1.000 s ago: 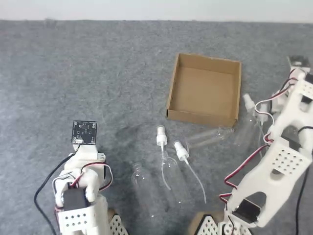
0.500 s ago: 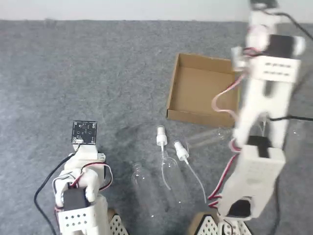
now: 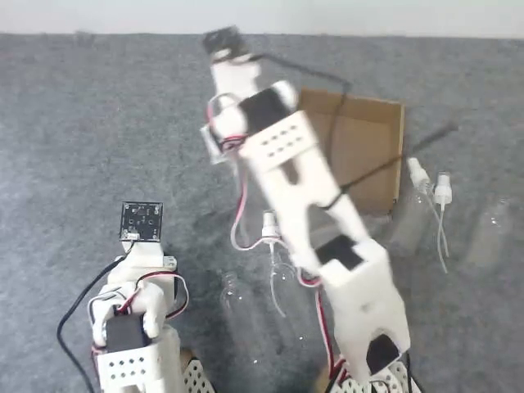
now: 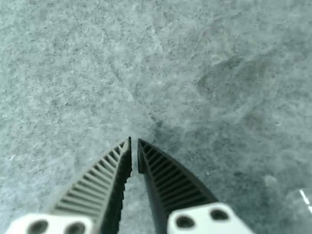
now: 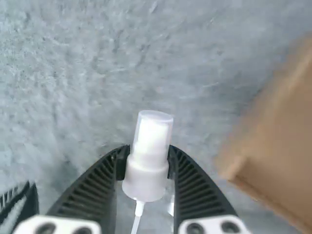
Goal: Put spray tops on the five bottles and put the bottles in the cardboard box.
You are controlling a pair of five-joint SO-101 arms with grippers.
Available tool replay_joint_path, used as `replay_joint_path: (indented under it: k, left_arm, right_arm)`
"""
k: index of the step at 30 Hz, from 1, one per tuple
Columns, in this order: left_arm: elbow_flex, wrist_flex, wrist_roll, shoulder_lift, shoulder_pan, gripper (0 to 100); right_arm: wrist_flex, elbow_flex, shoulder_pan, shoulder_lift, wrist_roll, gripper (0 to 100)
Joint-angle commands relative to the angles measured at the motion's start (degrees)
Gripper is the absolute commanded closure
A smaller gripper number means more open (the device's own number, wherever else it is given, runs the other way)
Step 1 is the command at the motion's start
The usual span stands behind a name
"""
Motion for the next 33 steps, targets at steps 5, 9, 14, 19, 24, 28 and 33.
replay_joint_path:
  k: [5, 9, 14, 19, 24, 28, 33]
  left_arm:
    - [-0.3, 0.3, -0.3, -0.9, 0.0, 99]
    - [-0.3, 0.3, -0.3, -0.9, -2.3, 99]
    - [-0.3, 0.3, -0.3, -0.9, -5.8, 99]
    - [-0.3, 0.3, -0.3, -0.9, -5.8, 99]
    - [-0.3, 0.3, -0.3, -0.9, -5.8, 99]
    - [-0.3, 0.3, -0.3, -0.9, -5.8, 99]
    - [-0.3, 0.3, -0.2, -0.9, -5.8, 99]
  right_arm:
    - [-5.9, -0.9, -3.9, 12.4, -8.7, 98.1]
    - [-5.7, -1.0, -3.7, 14.3, -8.4, 97.6]
    - [-4.3, -0.9, -3.7, 14.2, -6.2, 83.7]
    - [-4.0, -0.6, -3.6, 14.7, -5.9, 76.5]
    - [-1.0, -1.9, -2.5, 13.5, -5.8, 76.7]
    - [6.1, -8.2, 0.6, 10.6, -5.5, 76.7]
    - [7.4, -10.2, 6.3, 6.3, 2.3, 77.4]
